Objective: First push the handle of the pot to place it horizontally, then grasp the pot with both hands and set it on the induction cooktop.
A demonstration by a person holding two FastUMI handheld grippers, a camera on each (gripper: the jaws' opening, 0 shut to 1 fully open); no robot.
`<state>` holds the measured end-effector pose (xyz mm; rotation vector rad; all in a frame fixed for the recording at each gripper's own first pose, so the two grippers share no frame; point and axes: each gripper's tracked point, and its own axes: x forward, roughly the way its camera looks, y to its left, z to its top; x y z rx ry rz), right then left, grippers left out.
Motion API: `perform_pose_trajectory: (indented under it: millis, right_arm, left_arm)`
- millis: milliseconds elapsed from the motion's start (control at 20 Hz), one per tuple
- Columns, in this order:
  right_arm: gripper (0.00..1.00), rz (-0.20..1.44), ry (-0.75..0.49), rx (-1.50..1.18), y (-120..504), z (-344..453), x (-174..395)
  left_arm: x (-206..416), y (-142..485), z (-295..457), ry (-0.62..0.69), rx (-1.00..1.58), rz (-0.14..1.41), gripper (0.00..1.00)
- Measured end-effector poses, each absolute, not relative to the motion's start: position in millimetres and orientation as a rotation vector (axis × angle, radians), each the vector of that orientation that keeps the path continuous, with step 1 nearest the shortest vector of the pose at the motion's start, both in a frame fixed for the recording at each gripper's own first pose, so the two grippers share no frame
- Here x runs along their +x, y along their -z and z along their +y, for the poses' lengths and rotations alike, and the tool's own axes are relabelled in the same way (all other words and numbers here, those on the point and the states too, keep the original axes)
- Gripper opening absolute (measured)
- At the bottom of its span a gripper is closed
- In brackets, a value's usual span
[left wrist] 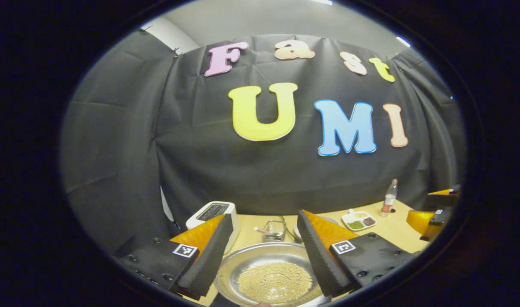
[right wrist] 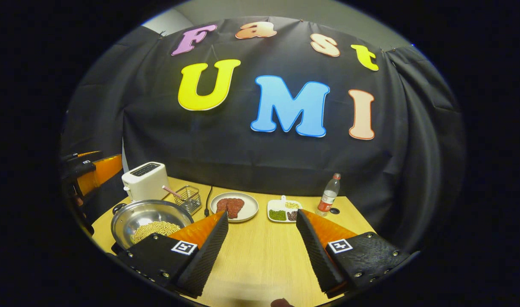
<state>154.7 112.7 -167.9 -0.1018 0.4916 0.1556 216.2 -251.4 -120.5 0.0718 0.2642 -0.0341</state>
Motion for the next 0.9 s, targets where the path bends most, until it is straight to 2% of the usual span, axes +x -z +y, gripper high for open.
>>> perform_pose_trajectory:
  millis: [250, 450, 900]
  right_arm:
    - [0.96, 0.371, -0.133, -0.115, 132.1, 62.3, 140.6]
    - [0.96, 0.295, -0.133, -0.088, 105.5, 27.8, 130.2]
    - [0.96, 0.251, -0.179, -0.083, 77.0, -15.7, 96.4]
  left_arm:
    - [186.4, 83.7, -313.5, 0.082, 0.057, 0.186, 1.0]
    - [164.3, 62.0, -355.3, 0.091, 0.034, 0.157, 0.98]
    - [88.2, 7.6, -396.5, 0.073, 0.022, 0.046, 1.0]
